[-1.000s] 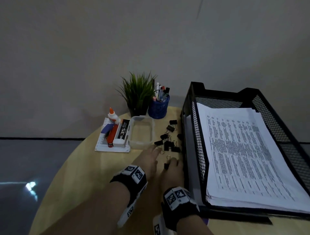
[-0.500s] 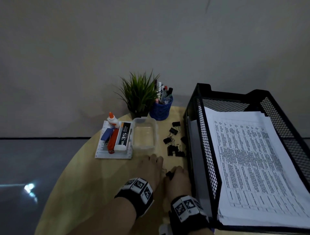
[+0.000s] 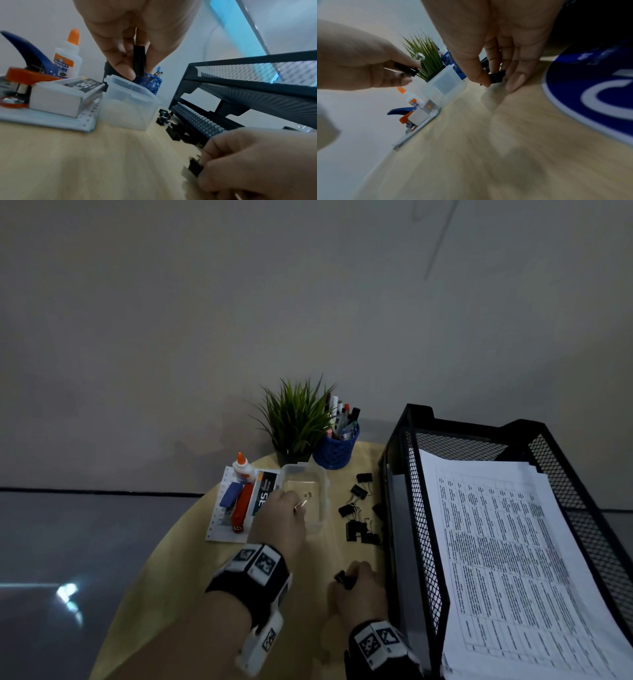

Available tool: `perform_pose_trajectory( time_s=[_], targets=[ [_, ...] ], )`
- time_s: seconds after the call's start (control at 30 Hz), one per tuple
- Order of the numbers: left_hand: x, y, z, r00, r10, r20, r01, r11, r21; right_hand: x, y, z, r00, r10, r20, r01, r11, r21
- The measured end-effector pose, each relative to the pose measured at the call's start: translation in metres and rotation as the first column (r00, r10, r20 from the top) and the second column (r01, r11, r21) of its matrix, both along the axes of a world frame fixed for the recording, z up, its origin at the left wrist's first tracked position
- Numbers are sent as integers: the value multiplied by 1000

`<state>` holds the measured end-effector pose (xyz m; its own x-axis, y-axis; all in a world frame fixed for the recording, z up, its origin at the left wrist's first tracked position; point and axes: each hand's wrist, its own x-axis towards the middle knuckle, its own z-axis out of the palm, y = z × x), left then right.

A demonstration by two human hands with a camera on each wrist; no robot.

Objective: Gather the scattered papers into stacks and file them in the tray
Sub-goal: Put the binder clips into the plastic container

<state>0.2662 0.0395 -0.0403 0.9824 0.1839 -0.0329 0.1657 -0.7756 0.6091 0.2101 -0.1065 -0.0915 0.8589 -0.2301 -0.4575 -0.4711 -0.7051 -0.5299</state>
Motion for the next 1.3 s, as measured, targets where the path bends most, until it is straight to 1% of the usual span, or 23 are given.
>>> perform_pose_trajectory(
  time_s=[0.13,0.23,0.33,0.43,0.47,0.53,0.6,0.63,0.7,0.8,0.9,1.0,1.1,1.17,1.23,1.3],
  targets=[
    [14,5,-6,994,-26,-106,33,998,63,14,13,19,990,-50,135,43,998,54],
    [9,13,-9,996,-43,-80,50,995,89,33,29,33,964,-41,262,27,998,55],
    [-2,22,-10,994,-61,-92,70,992,102,53,41,45,954,70,291,-76,997,9],
    [-11,27,-15,984,-126,-126,137,987,81,68,47,48,945,225,236,-213,974,-77],
    [-14,29,-17,980,-146,-136,156,986,63,70,48,48,946,242,213,-227,969,-93],
    [-18,31,-18,977,-162,-135,168,985,33,70,44,45,958,184,218,-168,982,-90],
    [-24,34,-18,984,-149,-98,151,989,13,66,35,41,971,49,232,-28,995,-91],
    [-28,36,-18,986,-145,-84,146,989,-1,63,30,38,975,-7,223,30,995,-98],
    [-38,37,-20,983,-158,-90,158,987,-12,59,22,29,982,-60,178,79,992,-98],
    [-53,39,-27,984,-142,-102,140,990,-34,60,15,19,993,-20,117,31,995,-97],
    [-59,39,-31,991,-113,-73,109,992,-60,67,11,16,997,15,82,-5,992,-123],
    [-57,33,-27,988,-138,-64,134,988,-73,66,10,12,996,-2,94,13,992,-126],
    [-47,18,-22,968,-222,-116,210,972,-108,61,10,6,992,-16,122,28,995,-96],
    [-36,5,-23,942,-286,-174,274,957,-91,58,9,5,993,-41,110,48,997,-65],
    [-25,-11,-25,907,-345,-242,348,937,-30,55,9,6,989,-79,122,86,995,-53],
    [-14,-26,-29,879,-392,-274,429,898,93,52,8,6,986,-103,134,110,993,-52]
  ],
)
